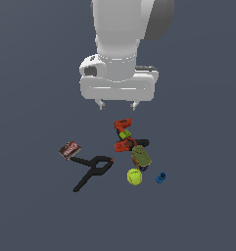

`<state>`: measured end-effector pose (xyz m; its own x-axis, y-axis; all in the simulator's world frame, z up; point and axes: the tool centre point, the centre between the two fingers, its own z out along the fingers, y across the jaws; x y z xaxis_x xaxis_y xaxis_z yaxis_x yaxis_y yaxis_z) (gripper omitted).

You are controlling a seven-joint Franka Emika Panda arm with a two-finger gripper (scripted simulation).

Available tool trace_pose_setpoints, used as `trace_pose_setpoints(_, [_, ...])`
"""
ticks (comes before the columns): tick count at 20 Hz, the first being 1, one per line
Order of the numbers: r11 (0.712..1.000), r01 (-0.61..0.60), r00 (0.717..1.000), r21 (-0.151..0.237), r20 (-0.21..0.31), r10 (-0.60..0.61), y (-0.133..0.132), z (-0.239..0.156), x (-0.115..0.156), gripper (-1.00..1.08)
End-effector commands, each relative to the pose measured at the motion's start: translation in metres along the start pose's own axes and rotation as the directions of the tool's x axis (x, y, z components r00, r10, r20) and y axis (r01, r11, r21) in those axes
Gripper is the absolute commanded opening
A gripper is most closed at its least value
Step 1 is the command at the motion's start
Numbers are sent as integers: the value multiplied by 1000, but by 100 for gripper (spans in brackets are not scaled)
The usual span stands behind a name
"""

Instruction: Pick up a designated object from a clutter of objects.

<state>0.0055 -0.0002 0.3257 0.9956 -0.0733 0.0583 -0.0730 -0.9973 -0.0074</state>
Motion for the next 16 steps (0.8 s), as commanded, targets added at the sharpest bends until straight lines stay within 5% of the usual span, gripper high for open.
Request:
trace_pose_setpoints(1, [999,-36,999,3,3,36,-3,11,-2,100])
trace_pose_setpoints(8, [984,-180,984,8,17,180,-13,53,-12,100])
trace_pose_setpoints(16, [931,-365,930,3,33,365,-24,106,-30,100])
